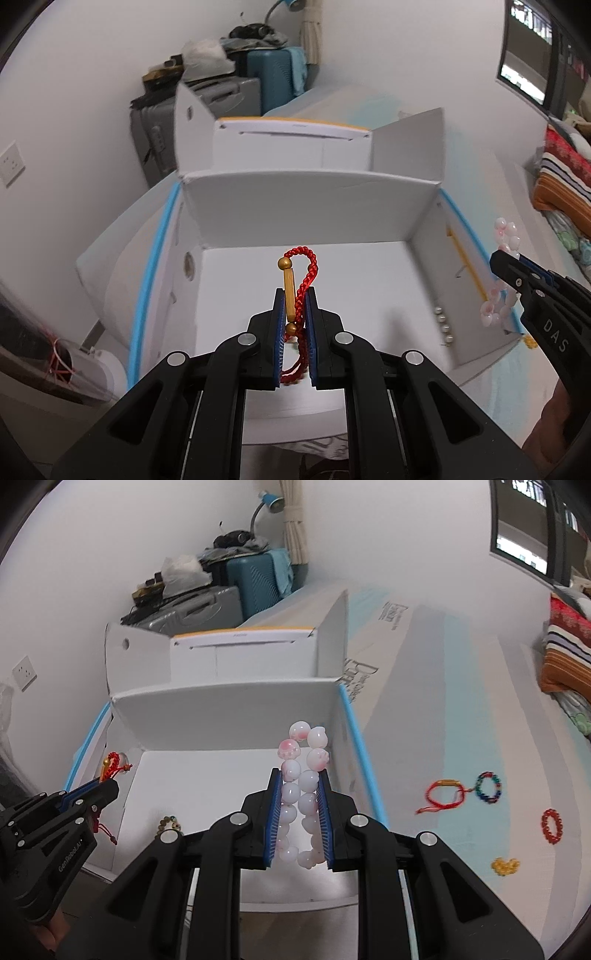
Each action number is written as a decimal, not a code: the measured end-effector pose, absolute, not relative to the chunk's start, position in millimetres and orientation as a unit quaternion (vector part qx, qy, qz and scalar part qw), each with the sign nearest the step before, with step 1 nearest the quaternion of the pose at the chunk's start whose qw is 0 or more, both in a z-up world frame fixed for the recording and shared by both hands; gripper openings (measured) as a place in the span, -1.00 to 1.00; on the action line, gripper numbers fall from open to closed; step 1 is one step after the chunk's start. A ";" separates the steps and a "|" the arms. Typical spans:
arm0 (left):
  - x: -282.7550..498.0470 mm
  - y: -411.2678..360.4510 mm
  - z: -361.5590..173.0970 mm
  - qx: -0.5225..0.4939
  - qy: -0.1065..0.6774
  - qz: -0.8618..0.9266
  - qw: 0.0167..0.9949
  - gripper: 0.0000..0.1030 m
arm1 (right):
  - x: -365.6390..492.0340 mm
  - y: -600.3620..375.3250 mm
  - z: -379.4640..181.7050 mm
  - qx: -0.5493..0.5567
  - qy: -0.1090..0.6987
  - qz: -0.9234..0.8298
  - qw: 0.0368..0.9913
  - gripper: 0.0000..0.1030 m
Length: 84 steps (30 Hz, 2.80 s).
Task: Organize jewelry
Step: 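Carry the pink bead and red cord bracelets over the white box with both tools, then open both tools to drop the two bracelets into the box, then move both tools away from the box over the bracelets on the bed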
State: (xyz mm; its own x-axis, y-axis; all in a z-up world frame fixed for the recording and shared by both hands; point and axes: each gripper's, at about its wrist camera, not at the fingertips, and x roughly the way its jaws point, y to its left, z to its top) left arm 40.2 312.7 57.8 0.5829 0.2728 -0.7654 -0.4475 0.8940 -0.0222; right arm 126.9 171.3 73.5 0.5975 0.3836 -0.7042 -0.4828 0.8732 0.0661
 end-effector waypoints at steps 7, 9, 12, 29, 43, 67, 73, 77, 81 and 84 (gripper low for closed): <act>44.0 332.6 36.1 -0.119 0.433 0.222 0.866 -0.82 | 133.5 195.8 52.5 -0.079 0.406 0.246 0.877 -0.66; 46.9 335.8 30.0 -0.120 0.440 0.223 0.862 -0.82 | 137.3 199.4 45.1 -0.081 0.418 0.245 0.871 -0.66; 51.7 339.8 22.6 -0.121 0.448 0.226 0.857 -0.82 | 144.3 204.6 33.2 -0.082 0.439 0.244 0.861 -0.66; 70.5 343.4 0.3 -0.118 0.484 0.222 0.838 -0.82 | 160.0 217.0 -4.2 -0.092 0.492 0.229 0.835 -0.66; 70.4 342.5 -1.2 -0.115 0.486 0.217 0.838 -0.80 | 157.6 219.2 -3.3 -0.094 0.489 0.233 0.835 -0.65; 38.9 330.0 29.3 -0.109 0.437 0.237 0.861 0.46 | 132.9 203.8 28.3 -0.092 0.431 0.251 0.862 0.15; 26.7 318.5 43.1 -0.101 0.414 0.241 0.872 0.74 | 125.8 194.2 41.5 -0.090 0.409 0.248 0.873 0.53; 22.1 310.2 51.9 -0.094 0.402 0.239 0.879 0.89 | 123.7 180.7 50.2 -0.081 0.401 0.246 0.879 0.65; 19.7 296.4 57.9 -0.085 0.390 0.233 0.887 0.89 | 122.3 166.1 58.8 -0.068 0.389 0.239 0.887 0.76; 21.0 286.0 59.1 -0.083 0.389 0.225 0.889 0.89 | 120.9 154.1 64.4 -0.059 0.379 0.237 0.893 0.81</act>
